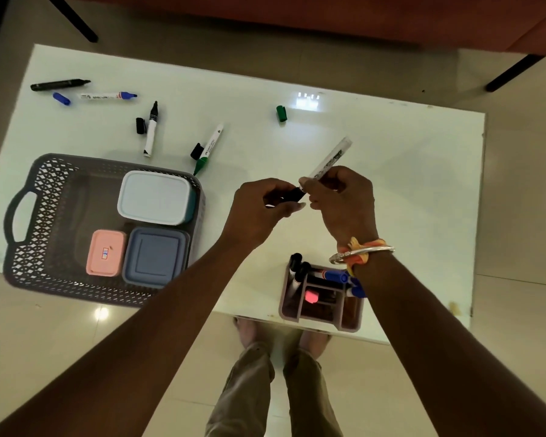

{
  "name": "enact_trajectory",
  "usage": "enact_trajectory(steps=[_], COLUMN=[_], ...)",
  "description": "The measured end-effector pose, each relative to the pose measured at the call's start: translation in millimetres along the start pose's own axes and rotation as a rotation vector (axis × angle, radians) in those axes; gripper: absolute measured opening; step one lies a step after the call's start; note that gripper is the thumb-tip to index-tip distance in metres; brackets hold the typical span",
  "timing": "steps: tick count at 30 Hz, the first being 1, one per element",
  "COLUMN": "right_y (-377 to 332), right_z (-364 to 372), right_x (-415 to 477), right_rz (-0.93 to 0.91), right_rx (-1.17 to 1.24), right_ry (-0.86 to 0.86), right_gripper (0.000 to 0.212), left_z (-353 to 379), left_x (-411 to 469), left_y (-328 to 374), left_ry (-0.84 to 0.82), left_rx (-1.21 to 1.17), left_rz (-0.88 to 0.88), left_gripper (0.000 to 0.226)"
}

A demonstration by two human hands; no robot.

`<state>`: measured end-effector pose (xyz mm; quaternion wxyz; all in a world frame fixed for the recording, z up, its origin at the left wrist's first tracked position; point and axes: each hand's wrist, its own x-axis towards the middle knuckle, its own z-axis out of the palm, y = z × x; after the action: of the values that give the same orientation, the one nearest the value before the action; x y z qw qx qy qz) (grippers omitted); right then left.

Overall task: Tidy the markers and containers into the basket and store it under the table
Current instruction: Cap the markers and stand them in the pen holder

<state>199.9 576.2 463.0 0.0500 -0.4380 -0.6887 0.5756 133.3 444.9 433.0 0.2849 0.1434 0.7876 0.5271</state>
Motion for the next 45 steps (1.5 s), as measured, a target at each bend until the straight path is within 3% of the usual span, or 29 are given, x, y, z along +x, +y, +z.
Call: enact_trajectory(steps=[10, 14, 18, 23, 29, 34, 45], right_y=[-5.8, -2.9, 1.2, 18.7, 50.3, 60.7, 41.7], right_z=[-31.2, -43.9, -58.6, -73.7, -53.8, -16.9, -4.5], right_x=[-17.2, -30.6, -69.2, -137.4, -140.8, -123.1, -106.2], right_rz=[-0.161, -0.111, -0.074, -0.167, -0.107, -0.072, -0.090], right_rx=[-0.043, -0.057, 0.089, -0.288, -0.690, -0.813, -0.823], right_ry=[0.069, -0.027, -0.052, -0.237, -0.351, -0.409, -0.337], right_gripper=[0.027, 0.034, 0.028, 0.018, 0.021, 0.017, 0.027], left_z=[35.0, 26.7, 9.5, -4.3, -8.3, -7.9, -34.7], left_x=[-23.0, -34.1, -33.6, -28.6, -34.2, -35.7, -5.9], left_y=[37.2, 39.4, 33.0, 15.1, -1.1, -7.4, -15.3], left_ry=[0.101, -0.049, -0.197, 0.022, 0.073, 0.084, 0.106], left_rx=[-0.256, -0.309, -0.370, -0.393, -0.350, -0.328, -0.331], left_rz=[0.019, 0.012, -0.029, -0.197, -0.267, -0.305, -0.310], left_gripper=[0.021, 0.026, 0.030, 0.047, 0.047, 0.038, 0.028])
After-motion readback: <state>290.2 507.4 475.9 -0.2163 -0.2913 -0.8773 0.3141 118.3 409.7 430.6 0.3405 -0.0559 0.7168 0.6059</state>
